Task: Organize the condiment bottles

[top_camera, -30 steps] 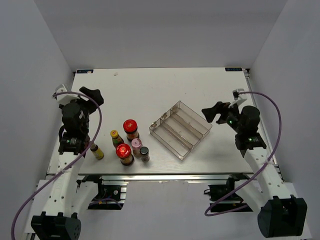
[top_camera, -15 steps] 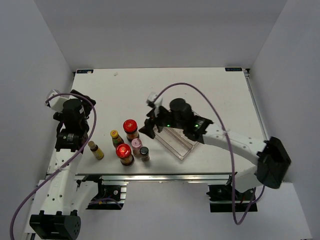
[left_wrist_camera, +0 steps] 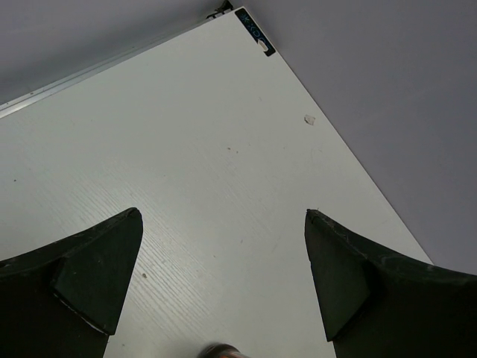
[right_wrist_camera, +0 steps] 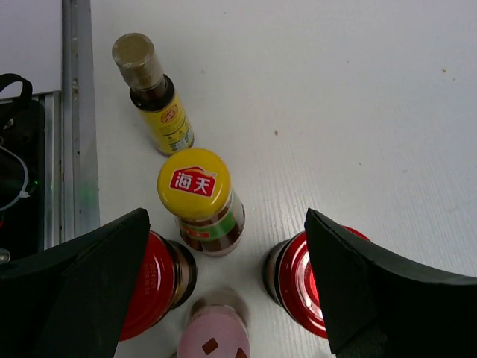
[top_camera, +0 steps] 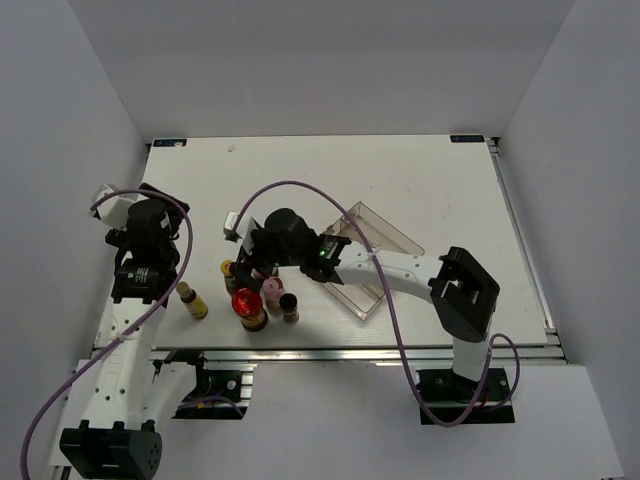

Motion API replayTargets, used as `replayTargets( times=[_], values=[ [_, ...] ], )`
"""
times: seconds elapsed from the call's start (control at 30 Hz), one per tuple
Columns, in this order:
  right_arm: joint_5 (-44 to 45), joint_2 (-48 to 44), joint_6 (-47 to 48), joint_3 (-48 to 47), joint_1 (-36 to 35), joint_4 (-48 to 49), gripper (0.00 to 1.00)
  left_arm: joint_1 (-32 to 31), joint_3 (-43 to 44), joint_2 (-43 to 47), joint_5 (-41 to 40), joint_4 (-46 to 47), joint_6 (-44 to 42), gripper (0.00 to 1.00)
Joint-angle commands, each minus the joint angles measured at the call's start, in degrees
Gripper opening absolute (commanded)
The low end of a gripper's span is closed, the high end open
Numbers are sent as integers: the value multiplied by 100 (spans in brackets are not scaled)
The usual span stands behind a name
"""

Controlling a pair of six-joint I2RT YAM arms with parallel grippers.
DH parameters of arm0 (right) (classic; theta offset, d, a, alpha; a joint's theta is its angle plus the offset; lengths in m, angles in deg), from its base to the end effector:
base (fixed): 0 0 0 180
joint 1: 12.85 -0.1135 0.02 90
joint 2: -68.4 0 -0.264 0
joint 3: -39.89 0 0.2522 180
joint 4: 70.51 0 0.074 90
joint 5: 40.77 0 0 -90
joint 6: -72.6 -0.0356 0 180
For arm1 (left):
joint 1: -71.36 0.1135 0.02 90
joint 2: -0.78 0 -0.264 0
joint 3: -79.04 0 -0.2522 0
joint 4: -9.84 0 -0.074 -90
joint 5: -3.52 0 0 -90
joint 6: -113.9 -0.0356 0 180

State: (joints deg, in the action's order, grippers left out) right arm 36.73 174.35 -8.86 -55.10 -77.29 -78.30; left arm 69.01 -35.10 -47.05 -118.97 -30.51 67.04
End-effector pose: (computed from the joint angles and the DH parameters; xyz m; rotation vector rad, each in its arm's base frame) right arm 0.1842 0.4031 0.2844 -1.3024 1.4995 0.8566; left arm 0.1795 0.0118 0.3477 -0.9897 1.6183 0.0177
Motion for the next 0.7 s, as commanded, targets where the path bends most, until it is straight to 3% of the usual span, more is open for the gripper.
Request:
replayTargets(
  times=[0.0,0.17,0.23,0.3,0.33,0.4,0.6,0.67],
  values=[
    [-140,179,254,-437,-112,132,89,6,-42,-59,-82,-22,11,98],
    [-61,514,35,-674,-138,350,89,6,-103,-77,-100,49,-24,98],
    [-201,602,8,-745,-138,369,83,6,-103,-77,-108,57,-33,98],
    [-289,716,-88,-946,-138,212,73,15,-103,-77,-135,40,-33,98],
    [-315,734,-124,-965,-138,185,60,7,-112,-68,-152,48,-24,98],
    [-411,708,-176,-904,-138,263,48,6,-129,-42,-152,48,-24,98],
    [-737,628,-194,-964,-138,536,19,6,-165,-15,-117,66,-24,98],
    [-868,672,-203,-1122,-138,484,14,15,-138,-24,-117,40,2,98]
  ],
)
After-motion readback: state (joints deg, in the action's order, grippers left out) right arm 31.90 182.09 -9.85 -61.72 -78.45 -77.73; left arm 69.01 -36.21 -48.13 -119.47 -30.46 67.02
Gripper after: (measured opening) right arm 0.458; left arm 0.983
